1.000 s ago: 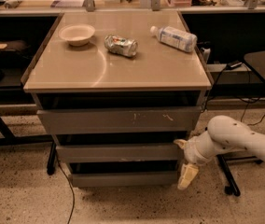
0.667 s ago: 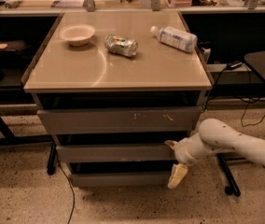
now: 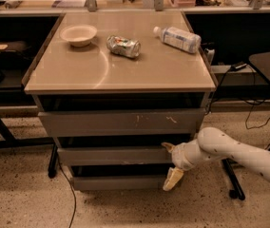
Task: Open middle drawer
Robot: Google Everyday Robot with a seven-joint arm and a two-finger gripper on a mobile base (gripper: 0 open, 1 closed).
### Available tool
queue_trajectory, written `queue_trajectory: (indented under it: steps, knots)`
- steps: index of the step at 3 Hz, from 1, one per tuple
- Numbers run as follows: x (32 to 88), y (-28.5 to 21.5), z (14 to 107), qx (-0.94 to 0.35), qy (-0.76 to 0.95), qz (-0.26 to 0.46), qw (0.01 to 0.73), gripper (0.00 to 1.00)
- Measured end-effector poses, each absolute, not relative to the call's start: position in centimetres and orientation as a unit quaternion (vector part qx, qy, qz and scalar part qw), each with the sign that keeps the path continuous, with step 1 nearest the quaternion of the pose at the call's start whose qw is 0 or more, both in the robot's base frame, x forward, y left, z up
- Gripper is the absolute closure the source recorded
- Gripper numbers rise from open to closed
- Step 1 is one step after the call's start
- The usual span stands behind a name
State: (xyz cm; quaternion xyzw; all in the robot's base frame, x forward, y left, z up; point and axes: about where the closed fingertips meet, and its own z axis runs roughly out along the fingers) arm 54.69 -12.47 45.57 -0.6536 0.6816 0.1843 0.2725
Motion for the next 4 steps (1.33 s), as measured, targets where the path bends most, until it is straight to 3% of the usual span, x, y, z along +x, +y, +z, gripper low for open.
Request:
queue_trajectory:
  steps: [3, 4]
  knots:
    - [58.7, -13.3, 43.0, -0.631, 0.704, 0.052, 0.321, 0.00]
    - [58.9, -13.2, 42.9, -0.630, 0.705, 0.050, 0.323, 0.00]
